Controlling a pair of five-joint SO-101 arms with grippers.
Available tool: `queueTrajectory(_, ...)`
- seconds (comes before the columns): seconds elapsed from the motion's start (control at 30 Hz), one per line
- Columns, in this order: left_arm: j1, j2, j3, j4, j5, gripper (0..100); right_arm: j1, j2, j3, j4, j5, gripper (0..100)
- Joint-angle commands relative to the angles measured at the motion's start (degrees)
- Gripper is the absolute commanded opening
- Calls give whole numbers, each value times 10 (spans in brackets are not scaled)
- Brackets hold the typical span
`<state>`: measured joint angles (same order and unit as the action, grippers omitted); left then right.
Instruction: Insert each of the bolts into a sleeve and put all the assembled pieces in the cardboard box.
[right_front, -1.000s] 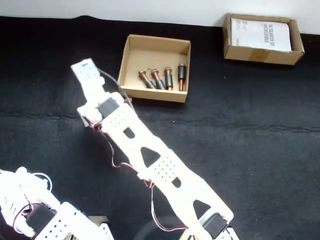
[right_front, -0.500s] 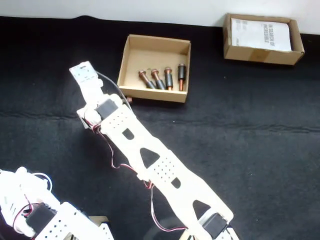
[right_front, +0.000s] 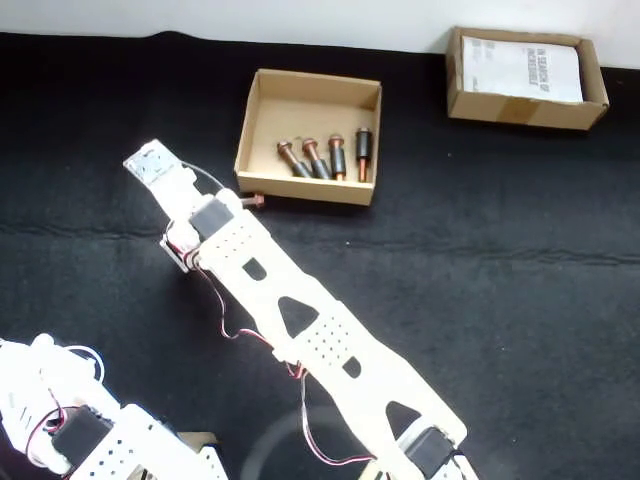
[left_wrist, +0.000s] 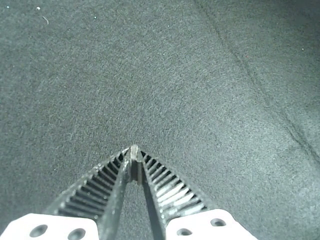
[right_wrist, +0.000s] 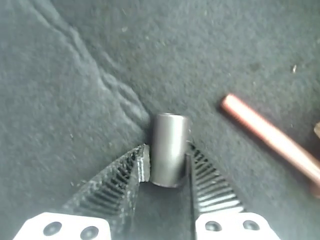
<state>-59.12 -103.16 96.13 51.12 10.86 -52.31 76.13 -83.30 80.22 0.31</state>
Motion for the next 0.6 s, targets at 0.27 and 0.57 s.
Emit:
queueTrajectory(0.27, -3, -4, 10, -1, -4, 12, 46, -3, -6, 72, 5, 8)
queueTrajectory(0.57, 3, -4, 10, 2, -5, 12, 113, -45, -184, 120, 60, 8)
